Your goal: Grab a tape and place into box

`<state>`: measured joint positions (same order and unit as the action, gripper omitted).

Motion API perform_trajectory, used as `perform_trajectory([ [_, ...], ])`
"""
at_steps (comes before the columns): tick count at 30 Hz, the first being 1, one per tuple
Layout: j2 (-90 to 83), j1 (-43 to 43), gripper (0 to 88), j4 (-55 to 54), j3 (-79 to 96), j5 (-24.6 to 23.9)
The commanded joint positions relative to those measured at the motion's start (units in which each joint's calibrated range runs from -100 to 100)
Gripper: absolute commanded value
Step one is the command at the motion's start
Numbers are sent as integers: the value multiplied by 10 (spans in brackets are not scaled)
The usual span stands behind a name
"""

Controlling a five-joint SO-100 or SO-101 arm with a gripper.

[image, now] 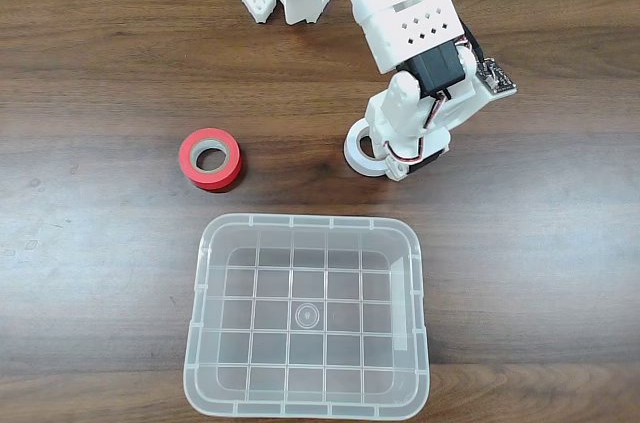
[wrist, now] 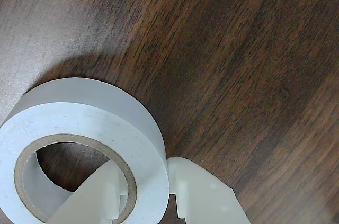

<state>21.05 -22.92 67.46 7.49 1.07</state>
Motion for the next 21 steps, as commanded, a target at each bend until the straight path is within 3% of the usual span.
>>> perform_trajectory([
  [1, -26, 2, 39, -1, -16, -3],
  [21, -306, 5, 39, 96, -16, -2],
])
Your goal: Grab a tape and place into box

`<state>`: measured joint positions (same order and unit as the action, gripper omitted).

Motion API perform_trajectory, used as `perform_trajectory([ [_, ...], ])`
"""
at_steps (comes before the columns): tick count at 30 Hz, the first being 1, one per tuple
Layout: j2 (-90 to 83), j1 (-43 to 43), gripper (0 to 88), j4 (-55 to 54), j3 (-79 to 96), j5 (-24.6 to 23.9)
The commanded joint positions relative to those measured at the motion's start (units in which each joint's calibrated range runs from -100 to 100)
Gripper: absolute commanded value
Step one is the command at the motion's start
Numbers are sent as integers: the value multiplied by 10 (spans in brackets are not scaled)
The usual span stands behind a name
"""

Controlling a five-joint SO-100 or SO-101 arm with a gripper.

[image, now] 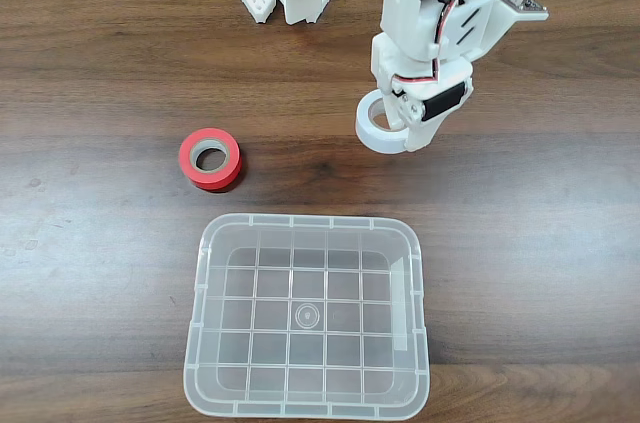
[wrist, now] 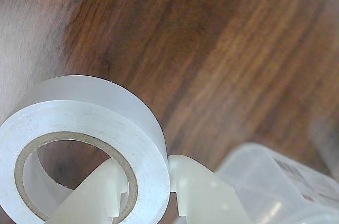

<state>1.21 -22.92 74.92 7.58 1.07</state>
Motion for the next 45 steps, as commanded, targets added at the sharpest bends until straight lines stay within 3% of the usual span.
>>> perform_trajectory([
  [1, -118, 5, 39, 23, -17, -1],
  [10, -133, 97, 40, 25, -147, 20],
  [21, 61, 194, 40, 19, -417, 27],
  [33, 328, 201, 40, 14, -704, 26],
  [45, 416, 203, 40, -1, -739, 26],
])
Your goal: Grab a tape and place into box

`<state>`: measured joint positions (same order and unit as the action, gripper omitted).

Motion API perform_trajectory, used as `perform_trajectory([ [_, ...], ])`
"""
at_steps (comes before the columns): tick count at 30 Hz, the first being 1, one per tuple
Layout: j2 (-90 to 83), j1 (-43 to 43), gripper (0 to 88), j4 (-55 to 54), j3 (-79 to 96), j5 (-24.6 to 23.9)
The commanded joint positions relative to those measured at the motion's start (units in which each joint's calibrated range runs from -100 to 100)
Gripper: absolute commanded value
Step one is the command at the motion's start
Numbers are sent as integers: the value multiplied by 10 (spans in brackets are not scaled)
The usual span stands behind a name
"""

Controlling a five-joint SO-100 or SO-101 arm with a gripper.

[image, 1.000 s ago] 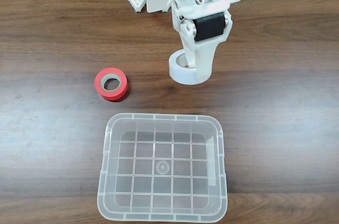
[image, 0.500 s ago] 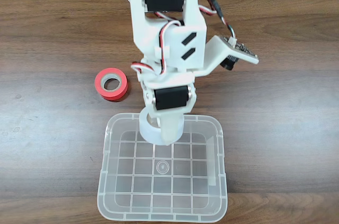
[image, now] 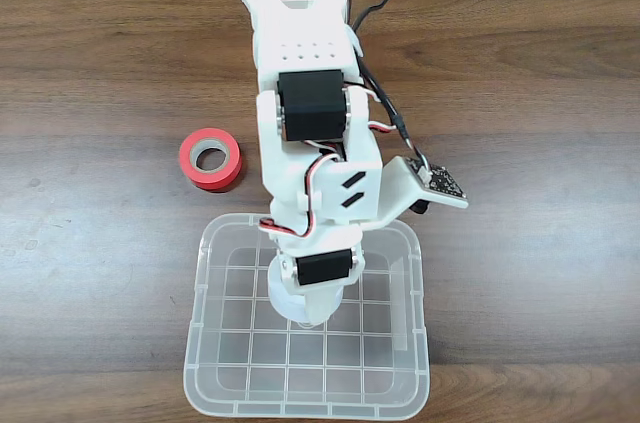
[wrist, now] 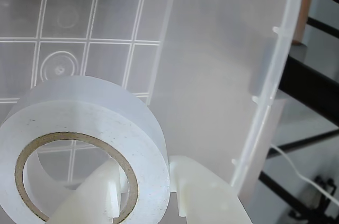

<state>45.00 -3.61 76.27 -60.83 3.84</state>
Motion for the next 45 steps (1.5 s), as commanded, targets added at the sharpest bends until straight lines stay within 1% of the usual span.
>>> perform_trajectory([
  [1, -22, 10, 40, -14, -54, -1],
  [4, -22, 10, 44, -14, -54, -1],
  [5, -22, 10, 60, -14, -54, -1],
  [9, -21, 10, 218, -7, -50, 0],
  [11, -21, 10, 254, -2, -46, 0],
  [15, -21, 10, 254, 15, -46, 0],
  [24, -22, 10, 254, 16, -45, 0],
  [29, -33, 10, 253, 61, -55, -4],
  [30, -39, 10, 251, 74, -58, -4],
  [32, -57, 10, 210, 111, -67, -5],
  [35, -97, 10, 101, 156, -78, -6],
  [38, -146, 9, 22, 200, -85, -6],
  [41, -201, 9, 13, 236, -84, -6],
  [45, -288, 10, 13, 237, -76, -6],
])
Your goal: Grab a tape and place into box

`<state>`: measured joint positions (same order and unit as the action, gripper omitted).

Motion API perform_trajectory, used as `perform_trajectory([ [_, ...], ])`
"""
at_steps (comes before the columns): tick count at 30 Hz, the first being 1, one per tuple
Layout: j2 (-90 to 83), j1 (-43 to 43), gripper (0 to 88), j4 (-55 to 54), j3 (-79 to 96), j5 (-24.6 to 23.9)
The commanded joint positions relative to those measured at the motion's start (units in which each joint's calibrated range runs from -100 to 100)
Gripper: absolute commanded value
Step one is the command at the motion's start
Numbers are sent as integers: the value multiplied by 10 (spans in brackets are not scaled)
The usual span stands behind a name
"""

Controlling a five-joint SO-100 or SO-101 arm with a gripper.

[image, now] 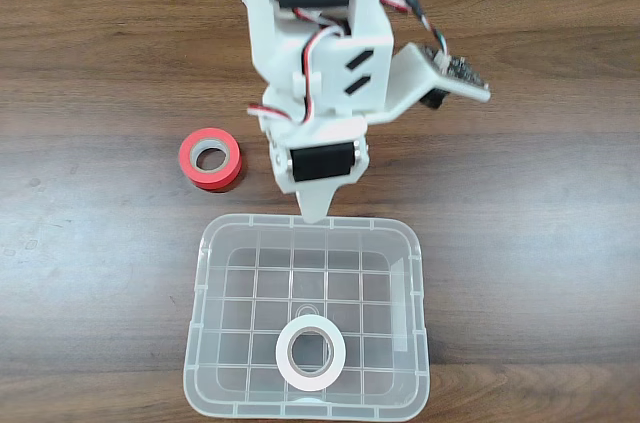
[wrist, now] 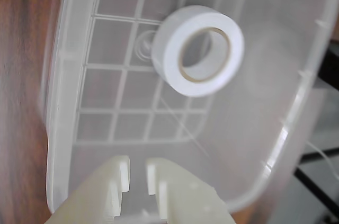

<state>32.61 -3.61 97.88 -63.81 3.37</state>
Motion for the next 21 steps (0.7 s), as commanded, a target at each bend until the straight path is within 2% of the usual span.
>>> perform_trajectory([
  [1, -189, 9, 13, 21, -43, 0],
  [8, -367, 2, 13, 21, 97, 0],
  [21, -752, -14, 13, 15, 679, 2],
])
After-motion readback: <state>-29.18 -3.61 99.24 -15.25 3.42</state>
